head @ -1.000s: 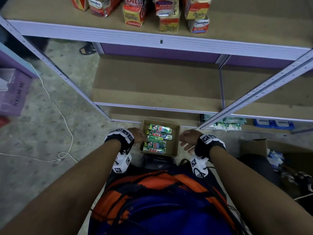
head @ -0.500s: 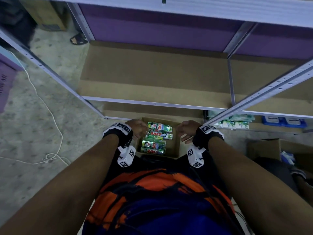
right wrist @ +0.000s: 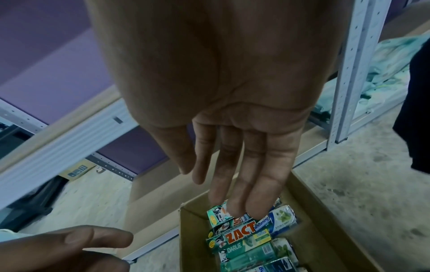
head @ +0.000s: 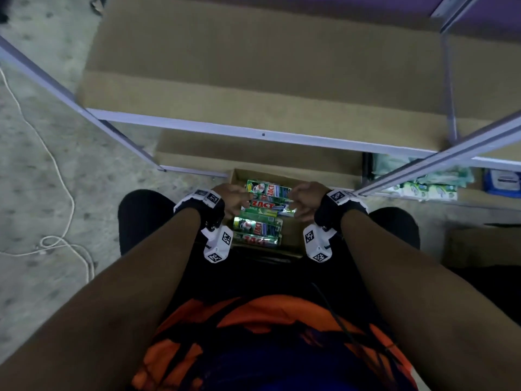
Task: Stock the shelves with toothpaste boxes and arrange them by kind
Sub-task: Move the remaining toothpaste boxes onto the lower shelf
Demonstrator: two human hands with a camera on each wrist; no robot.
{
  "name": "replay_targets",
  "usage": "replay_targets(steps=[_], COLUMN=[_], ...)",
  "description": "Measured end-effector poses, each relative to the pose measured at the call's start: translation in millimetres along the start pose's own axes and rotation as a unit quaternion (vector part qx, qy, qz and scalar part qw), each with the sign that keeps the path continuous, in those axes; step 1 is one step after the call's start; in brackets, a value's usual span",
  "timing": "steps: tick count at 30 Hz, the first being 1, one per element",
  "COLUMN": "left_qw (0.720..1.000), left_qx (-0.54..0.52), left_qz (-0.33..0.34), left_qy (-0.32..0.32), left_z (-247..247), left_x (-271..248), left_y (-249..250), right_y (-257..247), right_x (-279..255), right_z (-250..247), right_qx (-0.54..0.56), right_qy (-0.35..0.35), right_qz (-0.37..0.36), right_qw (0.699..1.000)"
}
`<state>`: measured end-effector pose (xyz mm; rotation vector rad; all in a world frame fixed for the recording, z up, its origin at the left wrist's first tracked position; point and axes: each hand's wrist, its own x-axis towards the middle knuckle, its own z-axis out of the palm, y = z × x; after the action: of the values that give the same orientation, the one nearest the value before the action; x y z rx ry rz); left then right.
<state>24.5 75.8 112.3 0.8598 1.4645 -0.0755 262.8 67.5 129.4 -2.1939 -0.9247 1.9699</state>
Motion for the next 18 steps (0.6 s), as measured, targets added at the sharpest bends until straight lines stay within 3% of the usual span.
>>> replay_targets(steps=[4, 10, 16, 18], left_qw=[0.999, 0.999, 0.996, 0.994], left_qx=[-0.032, -0.034, -0.032, -0.056], left_qz=[-0.006, -0.002, 0.05, 0.058], left_qy=[-0.005, 0.042, 0.062, 0.072], left_z=[9, 25, 22, 19], left_x=[42, 104, 149, 158], left_y=[-15, -42, -62, -68], right_y=[17, 48, 69, 72], right_x=[50, 114, 157, 170], right_z=[9, 28, 38, 36], right_qx=[-0.03, 0.018, 0.069, 0.051], right_qy=[-0.011, 0.04, 0.024, 0.046], right_qz=[-0.012, -0.025, -0.015, -0.046], right_qw=[0.999, 0.999, 0.997, 0.997])
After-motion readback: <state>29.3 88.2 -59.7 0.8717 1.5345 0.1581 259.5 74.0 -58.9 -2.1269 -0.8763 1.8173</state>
